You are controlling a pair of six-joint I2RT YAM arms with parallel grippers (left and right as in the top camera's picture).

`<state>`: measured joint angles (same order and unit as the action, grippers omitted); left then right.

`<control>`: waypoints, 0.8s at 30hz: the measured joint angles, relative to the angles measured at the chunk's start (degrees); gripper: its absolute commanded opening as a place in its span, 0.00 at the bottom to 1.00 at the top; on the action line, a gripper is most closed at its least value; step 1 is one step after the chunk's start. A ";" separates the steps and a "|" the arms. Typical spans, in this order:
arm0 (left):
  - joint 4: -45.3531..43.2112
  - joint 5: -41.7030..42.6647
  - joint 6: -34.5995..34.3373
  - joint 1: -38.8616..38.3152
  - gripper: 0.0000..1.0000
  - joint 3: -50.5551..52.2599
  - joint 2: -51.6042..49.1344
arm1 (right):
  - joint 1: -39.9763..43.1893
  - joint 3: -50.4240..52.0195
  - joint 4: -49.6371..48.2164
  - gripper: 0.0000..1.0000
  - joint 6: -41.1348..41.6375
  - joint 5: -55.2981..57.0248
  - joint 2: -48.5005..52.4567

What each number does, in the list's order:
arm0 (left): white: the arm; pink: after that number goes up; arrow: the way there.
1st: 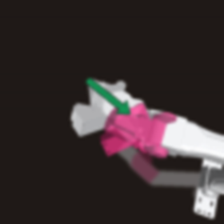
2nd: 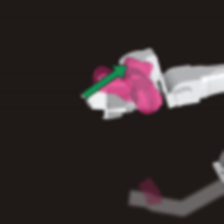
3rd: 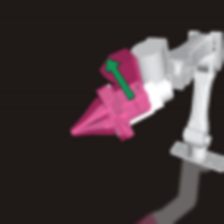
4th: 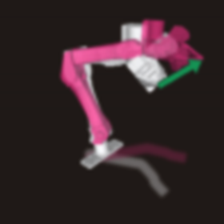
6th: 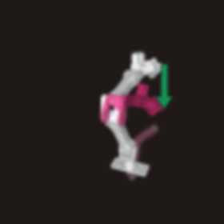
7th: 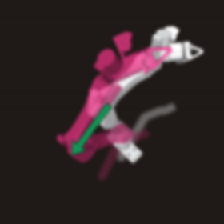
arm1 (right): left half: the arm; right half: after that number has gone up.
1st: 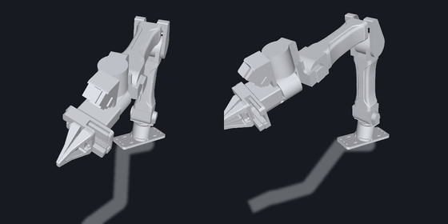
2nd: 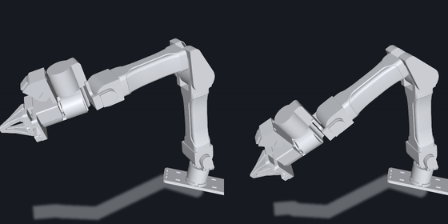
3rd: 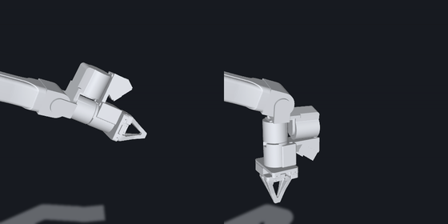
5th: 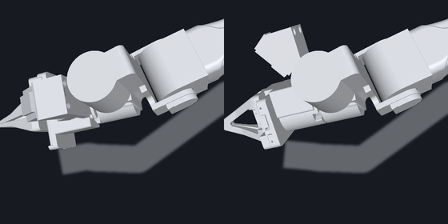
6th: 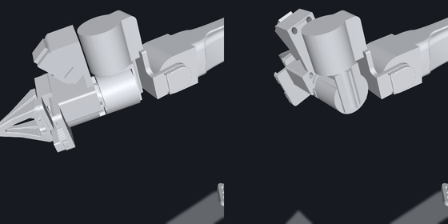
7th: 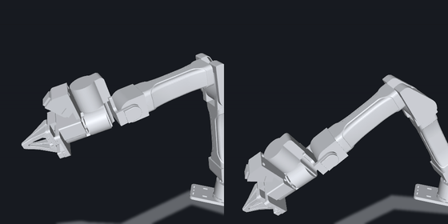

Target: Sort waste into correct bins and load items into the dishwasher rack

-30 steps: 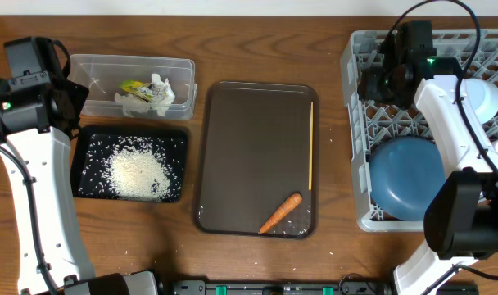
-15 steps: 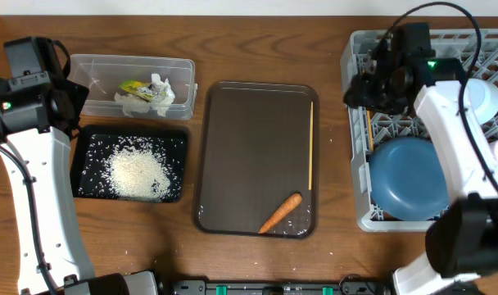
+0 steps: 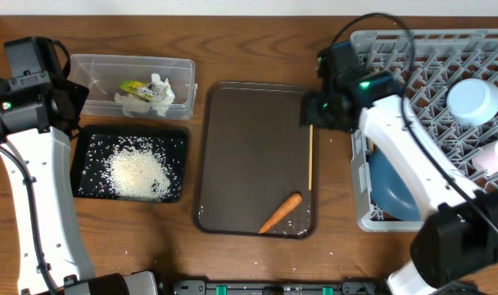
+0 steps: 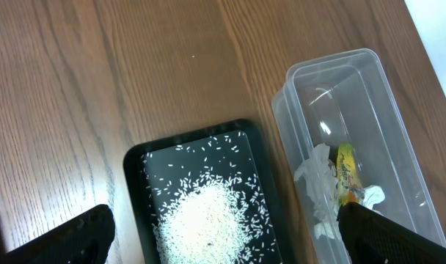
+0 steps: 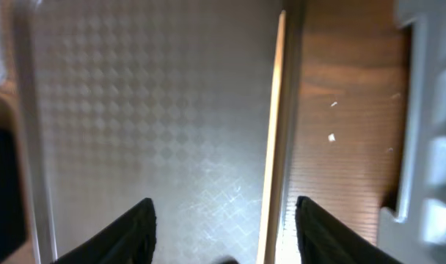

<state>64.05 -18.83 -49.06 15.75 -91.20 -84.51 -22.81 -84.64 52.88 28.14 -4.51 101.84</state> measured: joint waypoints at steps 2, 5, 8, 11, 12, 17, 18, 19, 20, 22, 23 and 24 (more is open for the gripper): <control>0.02 0.00 0.00 0.00 0.99 0.00 0.00 | -0.96 1.03 -0.74 0.52 1.42 0.44 1.38; 0.00 0.00 0.00 0.00 0.99 0.00 0.00 | -1.44 1.90 -2.10 0.53 2.93 0.98 4.04; 0.02 0.00 0.00 0.00 0.99 0.00 0.00 | -1.40 2.36 -2.99 0.53 3.67 1.64 7.21; 0.02 0.00 0.00 0.00 0.99 0.00 0.00 | -1.38 2.54 -3.58 0.53 4.07 1.77 9.92; 0.02 0.00 0.00 0.00 0.99 0.00 0.00 | -1.38 2.60 -3.76 0.53 4.15 1.77 10.71; 0.00 0.00 0.00 0.00 0.99 0.00 0.00 | -1.40 2.71 -4.42 0.53 4.39 1.79 13.94; 0.02 0.00 0.00 0.00 0.99 0.00 0.00 | -1.40 2.73 -4.59 0.53 4.42 1.79 14.19; 0.02 0.00 0.00 0.00 0.99 0.00 0.00 | -1.40 2.73 -4.70 0.53 4.44 1.77 14.38; 0.02 0.00 0.00 0.00 0.99 0.00 0.00 | -1.40 2.73 -4.79 0.53 4.50 1.77 14.53; 0.02 0.00 0.00 0.00 0.99 0.00 0.00 | -1.40 2.73 -5.09 0.53 4.52 1.73 14.82; 0.02 0.00 0.00 0.00 0.99 0.00 0.00 | -1.40 2.73 -5.25 0.53 4.52 1.75 14.91; 0.02 0.00 0.00 0.00 0.99 0.00 0.00 | -1.42 2.73 -5.31 0.53 4.52 1.75 14.95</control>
<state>64.07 -18.83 -49.06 15.75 -91.20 -84.51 -24.23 -81.91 47.57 32.67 -2.76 116.79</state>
